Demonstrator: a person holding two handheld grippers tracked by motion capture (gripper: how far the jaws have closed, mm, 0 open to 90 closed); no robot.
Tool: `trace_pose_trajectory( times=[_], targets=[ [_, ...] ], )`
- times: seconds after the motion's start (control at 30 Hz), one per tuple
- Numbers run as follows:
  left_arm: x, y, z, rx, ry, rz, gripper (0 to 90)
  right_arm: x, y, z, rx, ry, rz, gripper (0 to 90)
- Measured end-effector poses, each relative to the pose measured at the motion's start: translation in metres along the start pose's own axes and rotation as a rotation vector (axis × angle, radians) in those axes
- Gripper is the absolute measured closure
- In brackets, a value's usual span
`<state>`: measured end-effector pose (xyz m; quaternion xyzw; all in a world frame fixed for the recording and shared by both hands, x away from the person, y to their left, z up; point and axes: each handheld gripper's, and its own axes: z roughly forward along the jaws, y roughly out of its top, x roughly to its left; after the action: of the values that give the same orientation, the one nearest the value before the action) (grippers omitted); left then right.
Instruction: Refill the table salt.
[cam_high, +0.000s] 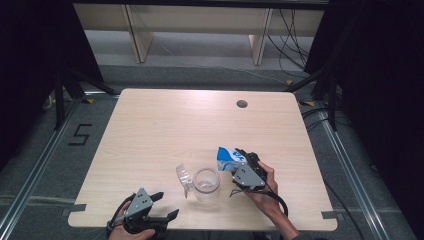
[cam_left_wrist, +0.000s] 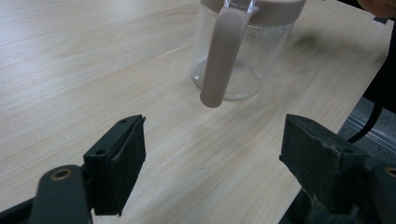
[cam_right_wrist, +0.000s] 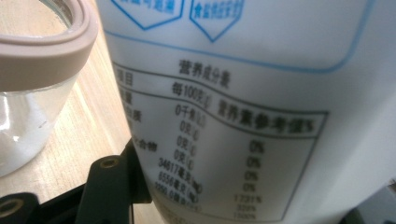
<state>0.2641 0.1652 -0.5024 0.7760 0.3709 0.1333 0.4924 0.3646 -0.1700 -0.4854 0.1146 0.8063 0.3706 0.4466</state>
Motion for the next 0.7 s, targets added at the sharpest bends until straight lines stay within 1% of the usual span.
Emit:
trace_pose_trajectory(
  times=[0.07,0.13,0.17,0.2,0.27,0.3,0.33,0.37,0.47,0.5,0.6,0.63,0.67,0.7],
  targets=[
    [-0.0003,0.0000,0.0003,-0.004,-0.001,-0.005,21.6,0.0006,0.0001,-0.0010,0.006,-0.014,-0.003,41.8],
    [0.0000,0.0000,0.0000,0.001,0.000,0.001,21.6,0.0002,0.0001,-0.0009,0.007,-0.013,-0.026,41.9],
    [0.0006,0.0001,-0.0006,0.009,-0.001,0.010,21.6,0.0012,0.0000,-0.0013,0.010,-0.014,-0.017,42.0],
    [0.0009,0.0001,-0.0005,0.009,-0.007,0.010,21.6,0.0017,0.0001,-0.0012,0.011,-0.013,-0.024,42.0],
    [0.0008,0.0000,-0.0004,0.006,-0.003,0.010,21.6,0.0017,0.0004,-0.0007,0.008,-0.010,-0.040,42.0],
    [0.0002,0.0000,-0.0003,0.003,0.001,0.002,21.6,0.0022,0.0005,-0.0007,0.009,-0.009,-0.041,41.9],
    [0.0003,0.0000,-0.0002,0.002,-0.001,0.001,21.6,0.0032,0.0005,-0.0012,0.009,-0.008,-0.027,42.0],
    [0.0004,-0.0001,-0.0002,0.002,-0.001,0.002,21.6,0.0033,0.0005,-0.0011,0.007,-0.007,-0.029,42.0],
    [0.0006,-0.0002,0.0000,0.002,-0.007,0.002,21.6,0.0041,0.0007,-0.0012,0.008,-0.007,-0.039,42.0],
    [0.0006,-0.0001,0.0000,0.002,-0.007,0.001,21.6,0.0034,0.0008,-0.0008,0.006,-0.006,-0.056,42.0],
    [0.0002,0.0000,-0.0004,0.005,0.000,0.002,21.6,0.0033,0.0007,-0.0008,0.010,-0.007,-0.062,42.1],
    [0.0003,-0.0001,-0.0001,0.001,-0.001,0.001,21.6,0.0033,0.0007,-0.0009,0.012,-0.010,-0.066,42.1],
    [0.0003,-0.0001,-0.0002,0.002,-0.001,0.001,21.6,0.0044,0.0007,-0.0013,0.016,-0.012,-0.056,42.1],
    [0.0003,0.0000,-0.0002,0.001,-0.001,0.001,21.6,0.0045,0.0008,-0.0014,0.019,-0.019,-0.063,42.1]
  ],
)
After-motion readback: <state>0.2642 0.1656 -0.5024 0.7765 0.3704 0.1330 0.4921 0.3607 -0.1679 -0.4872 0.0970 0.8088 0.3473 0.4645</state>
